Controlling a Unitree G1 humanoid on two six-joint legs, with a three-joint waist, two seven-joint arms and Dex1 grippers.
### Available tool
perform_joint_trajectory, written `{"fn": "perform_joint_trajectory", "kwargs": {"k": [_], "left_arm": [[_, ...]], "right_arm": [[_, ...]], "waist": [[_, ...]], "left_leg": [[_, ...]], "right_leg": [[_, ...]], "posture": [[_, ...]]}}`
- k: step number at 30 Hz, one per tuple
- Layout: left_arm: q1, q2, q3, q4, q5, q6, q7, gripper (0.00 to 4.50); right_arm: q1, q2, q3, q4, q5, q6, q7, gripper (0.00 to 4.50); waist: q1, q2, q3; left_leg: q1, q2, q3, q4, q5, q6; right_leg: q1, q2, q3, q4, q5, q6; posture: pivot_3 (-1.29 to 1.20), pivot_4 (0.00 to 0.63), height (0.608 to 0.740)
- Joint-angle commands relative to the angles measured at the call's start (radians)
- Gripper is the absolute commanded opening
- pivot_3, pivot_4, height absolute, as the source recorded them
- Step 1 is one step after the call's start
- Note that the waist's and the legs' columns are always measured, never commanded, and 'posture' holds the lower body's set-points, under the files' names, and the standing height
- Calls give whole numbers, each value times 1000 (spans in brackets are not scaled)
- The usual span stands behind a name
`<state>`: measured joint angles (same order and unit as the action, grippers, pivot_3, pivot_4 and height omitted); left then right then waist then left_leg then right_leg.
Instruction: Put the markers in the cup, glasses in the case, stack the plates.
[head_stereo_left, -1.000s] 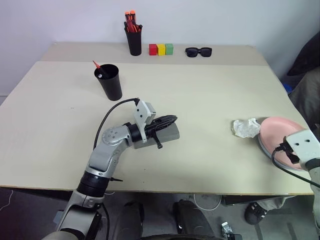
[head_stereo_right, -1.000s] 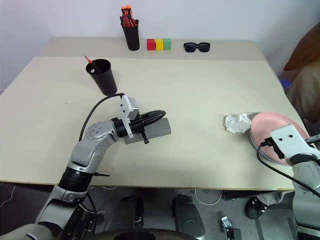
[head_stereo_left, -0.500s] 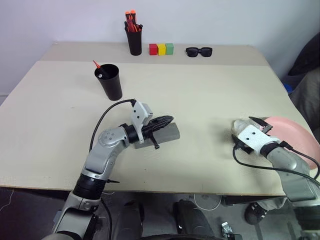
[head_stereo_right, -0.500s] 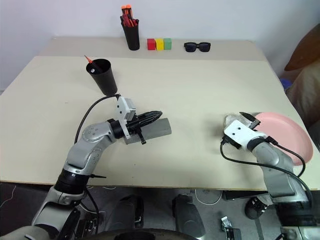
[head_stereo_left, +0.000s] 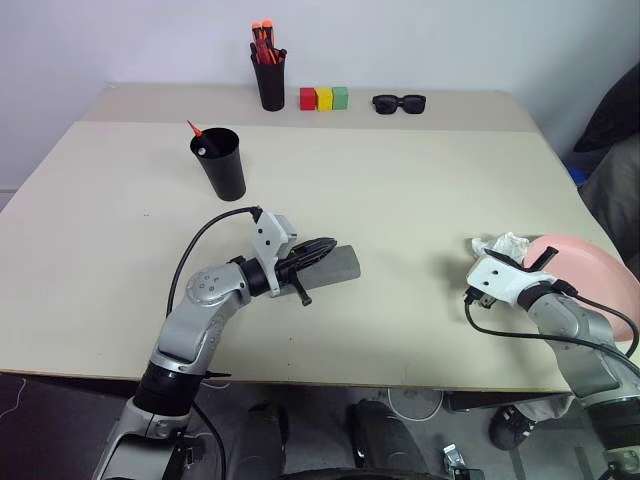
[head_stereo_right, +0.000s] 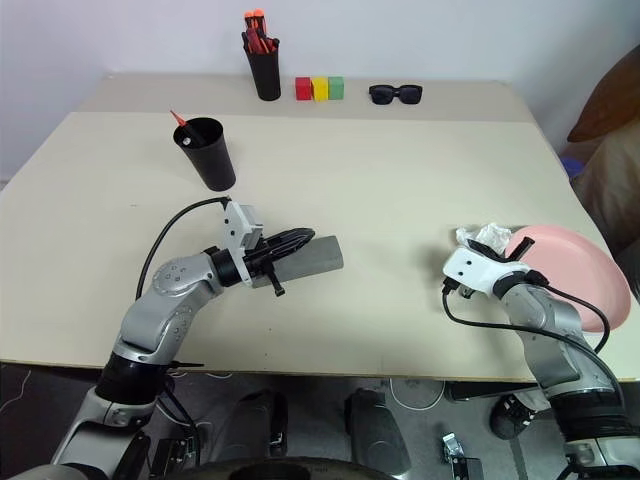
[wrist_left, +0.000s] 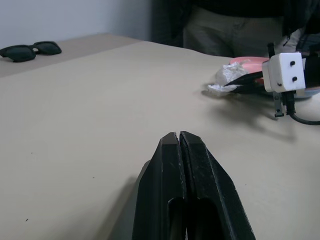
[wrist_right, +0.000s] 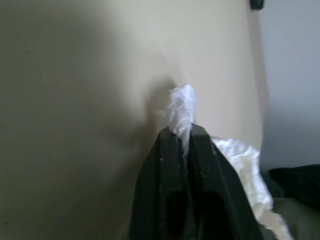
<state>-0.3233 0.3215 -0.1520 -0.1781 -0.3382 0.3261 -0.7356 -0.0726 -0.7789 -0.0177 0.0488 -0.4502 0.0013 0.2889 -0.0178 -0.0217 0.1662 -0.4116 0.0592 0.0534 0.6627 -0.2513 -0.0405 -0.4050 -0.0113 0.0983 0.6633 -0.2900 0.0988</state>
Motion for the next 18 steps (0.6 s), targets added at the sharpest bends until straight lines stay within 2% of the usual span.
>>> {"fn": "perform_joint_trajectory", "kwargs": {"k": [1,5,9,14,17,18], "left_arm": [[-26,-6,5,-12,-7,-18,-8,0],[-37,-8,6,7,-7,-26,-20,0],[-56,-18,3,42,-5,-39,-37,0],[-78,-25,6,73,-6,-51,-50,0],[-81,-22,13,82,-8,-53,-59,0],[-80,-19,17,83,-8,-54,-60,0]], "right_arm": [[1,-18,-86,-125,-4,-8,-44,41],[20,-25,-169,-230,4,27,-42,41],[62,-36,-315,-331,16,120,-5,41],[189,-9,-423,-372,36,232,60,41],[256,12,-436,-382,51,281,92,807],[264,21,-433,-383,59,291,95,1289]], "waist": [[0,0,0],[1,0,0],[5,0,0],[4,0,0],[2,0,0],[-2,0,0]], "left_leg": [[0,0,0,0,0,0],[0,0,0,0,0,0],[0,0,0,0,0,0],[0,0,0,0,0,0],[0,0,0,0,0,0],[0,0,0,0,0,0]], "right_leg": [[0,0,0,0,0,0],[0,0,0,0,0,0],[0,0,0,0,0,0],[0,0,0,0,0,0],[0,0,0,0,0,0],[0,0,0,0,0,0]], "posture": [[0,150,732],[0,150,732],[0,150,732],[0,150,732],[0,150,732],[0,150,732]]}}
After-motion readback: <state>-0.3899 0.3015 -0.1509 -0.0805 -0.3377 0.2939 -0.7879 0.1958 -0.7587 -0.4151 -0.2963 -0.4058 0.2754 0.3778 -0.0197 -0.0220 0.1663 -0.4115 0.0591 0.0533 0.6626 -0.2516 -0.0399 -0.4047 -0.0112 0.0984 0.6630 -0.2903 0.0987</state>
